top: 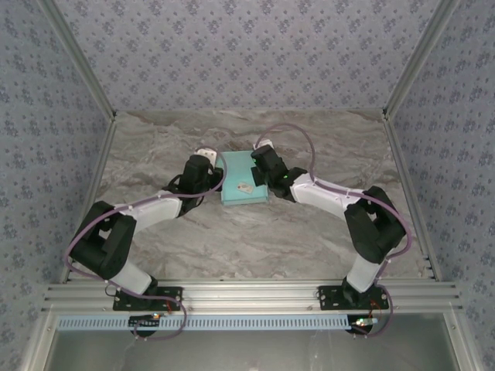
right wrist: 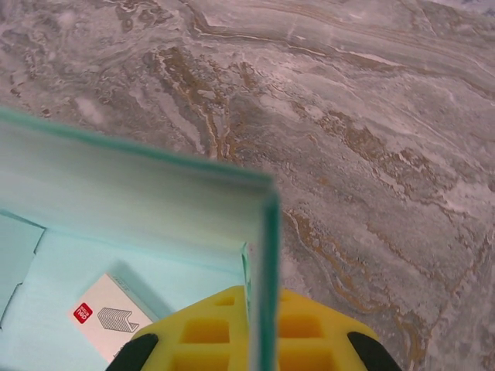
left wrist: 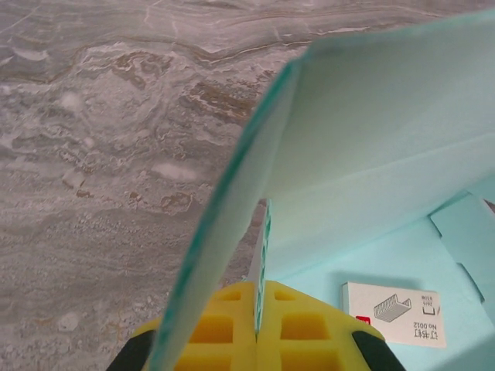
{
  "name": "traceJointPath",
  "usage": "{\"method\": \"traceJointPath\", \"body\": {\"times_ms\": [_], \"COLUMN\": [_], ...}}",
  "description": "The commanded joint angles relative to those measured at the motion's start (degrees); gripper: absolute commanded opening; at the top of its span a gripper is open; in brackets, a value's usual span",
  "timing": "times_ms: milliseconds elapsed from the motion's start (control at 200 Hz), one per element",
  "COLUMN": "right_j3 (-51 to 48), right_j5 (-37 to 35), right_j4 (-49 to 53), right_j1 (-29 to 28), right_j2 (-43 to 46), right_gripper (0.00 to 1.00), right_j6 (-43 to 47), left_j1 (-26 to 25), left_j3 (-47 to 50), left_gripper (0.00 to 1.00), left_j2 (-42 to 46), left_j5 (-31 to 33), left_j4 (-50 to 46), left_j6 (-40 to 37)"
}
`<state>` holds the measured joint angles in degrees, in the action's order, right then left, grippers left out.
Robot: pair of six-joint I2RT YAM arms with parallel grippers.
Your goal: Fold the paper box
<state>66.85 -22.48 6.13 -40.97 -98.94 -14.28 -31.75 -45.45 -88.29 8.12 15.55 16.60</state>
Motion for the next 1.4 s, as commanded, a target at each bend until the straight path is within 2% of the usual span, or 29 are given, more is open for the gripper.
{"method": "traceJointPath", "body": {"times_ms": [0, 375, 655, 1014, 1394], "right_j3": [3.2, 5.4, 5.0, 2.4, -0.5], "right_j5": [-7.1, -11.0, -10.6, -7.7, -8.3], "right_j4": [2.5, 3.7, 3.4, -1.3, -1.2], "right_j1": [-0.3, -1.4, -1.4, 0.3, 3.1], "right_j2": [-1.3, -3.0, -3.6, -2.1, -0.4], "right_gripper": [0.04, 0.04, 0.04, 0.04, 0.04], "right_j6": [-6.8, -13.5, -15.8, -14.5, -15.1], "left_j1": [-0.8, -2.9, -3.6, -5.4, -8.1], "left_j3": [-1.9, -2.4, -3.3, -4.7, -9.3], "left_gripper": [0.0, 0.0, 0.0, 0.0, 0.0], "left_j2": [1.4, 0.7, -1.2, -2.9, -7.9], "left_j5": [6.1, 11.2, 14.1, 17.9, 21.6], "left_j4": [-2.4, -2.2, -2.7, -3.2, -2.2], "left_j6": [7.4, 17.8, 23.1, 24.9, 24.0]}}
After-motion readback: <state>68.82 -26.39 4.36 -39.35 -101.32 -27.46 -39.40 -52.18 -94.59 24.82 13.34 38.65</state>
